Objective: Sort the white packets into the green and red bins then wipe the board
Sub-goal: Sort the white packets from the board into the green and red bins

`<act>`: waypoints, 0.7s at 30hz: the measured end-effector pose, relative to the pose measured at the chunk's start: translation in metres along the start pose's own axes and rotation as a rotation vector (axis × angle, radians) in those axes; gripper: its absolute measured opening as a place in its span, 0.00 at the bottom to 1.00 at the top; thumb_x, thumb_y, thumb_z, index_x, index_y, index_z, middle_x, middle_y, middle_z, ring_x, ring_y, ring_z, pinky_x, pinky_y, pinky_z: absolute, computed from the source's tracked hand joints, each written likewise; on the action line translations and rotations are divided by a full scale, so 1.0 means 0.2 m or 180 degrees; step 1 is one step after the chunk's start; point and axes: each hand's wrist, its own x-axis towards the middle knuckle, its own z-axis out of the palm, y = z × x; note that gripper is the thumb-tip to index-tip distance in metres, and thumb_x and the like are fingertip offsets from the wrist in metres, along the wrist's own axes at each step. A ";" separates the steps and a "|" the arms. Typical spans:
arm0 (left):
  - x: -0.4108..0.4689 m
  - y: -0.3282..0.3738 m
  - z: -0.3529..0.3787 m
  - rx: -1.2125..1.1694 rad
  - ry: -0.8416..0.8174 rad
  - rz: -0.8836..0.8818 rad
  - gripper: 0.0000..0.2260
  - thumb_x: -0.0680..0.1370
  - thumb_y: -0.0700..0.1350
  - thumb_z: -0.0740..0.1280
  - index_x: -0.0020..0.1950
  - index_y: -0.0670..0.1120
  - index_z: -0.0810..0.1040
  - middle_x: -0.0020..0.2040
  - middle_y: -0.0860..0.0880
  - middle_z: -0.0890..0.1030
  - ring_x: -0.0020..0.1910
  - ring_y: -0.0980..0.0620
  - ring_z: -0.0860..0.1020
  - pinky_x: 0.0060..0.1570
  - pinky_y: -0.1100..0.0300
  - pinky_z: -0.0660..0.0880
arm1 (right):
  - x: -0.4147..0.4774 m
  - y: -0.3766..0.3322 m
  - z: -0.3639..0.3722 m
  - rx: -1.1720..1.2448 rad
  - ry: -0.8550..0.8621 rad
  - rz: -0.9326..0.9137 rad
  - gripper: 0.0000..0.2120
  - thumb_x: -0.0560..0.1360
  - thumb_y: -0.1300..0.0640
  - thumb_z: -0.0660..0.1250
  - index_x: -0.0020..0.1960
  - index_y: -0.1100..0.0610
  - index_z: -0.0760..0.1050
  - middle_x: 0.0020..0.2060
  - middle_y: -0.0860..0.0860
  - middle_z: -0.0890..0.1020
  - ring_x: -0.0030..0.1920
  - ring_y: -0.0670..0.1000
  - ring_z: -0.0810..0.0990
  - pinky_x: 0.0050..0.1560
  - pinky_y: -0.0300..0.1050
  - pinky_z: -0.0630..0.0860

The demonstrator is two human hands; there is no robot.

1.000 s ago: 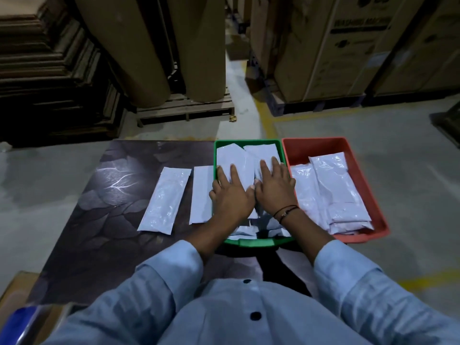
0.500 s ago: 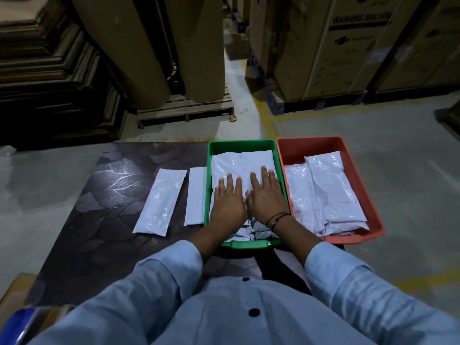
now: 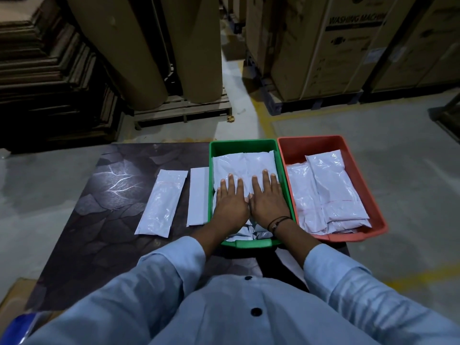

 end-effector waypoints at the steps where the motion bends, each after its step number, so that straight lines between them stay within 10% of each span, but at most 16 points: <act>1: 0.00 0.00 -0.01 -0.0011 -0.0041 0.0025 0.29 0.87 0.53 0.48 0.84 0.44 0.42 0.83 0.41 0.37 0.82 0.39 0.38 0.80 0.43 0.41 | 0.00 0.00 0.00 0.0020 -0.0035 0.0001 0.33 0.79 0.45 0.44 0.81 0.59 0.51 0.80 0.64 0.47 0.80 0.66 0.45 0.79 0.61 0.45; 12: -0.07 -0.15 -0.23 -0.0075 0.1086 0.0415 0.22 0.85 0.45 0.56 0.80 0.47 0.65 0.83 0.43 0.56 0.82 0.38 0.50 0.80 0.41 0.45 | 0.08 -0.15 -0.14 0.0297 0.0396 -0.0064 0.33 0.80 0.46 0.43 0.77 0.62 0.62 0.76 0.67 0.62 0.78 0.67 0.56 0.78 0.62 0.53; 21: -0.13 -0.67 -0.33 -0.0288 0.1265 -0.0353 0.20 0.85 0.48 0.56 0.77 0.48 0.69 0.82 0.43 0.58 0.81 0.34 0.52 0.79 0.38 0.47 | 0.19 -0.59 -0.14 0.0565 0.0655 -0.0327 0.27 0.80 0.51 0.54 0.76 0.63 0.66 0.75 0.67 0.64 0.76 0.69 0.59 0.78 0.60 0.55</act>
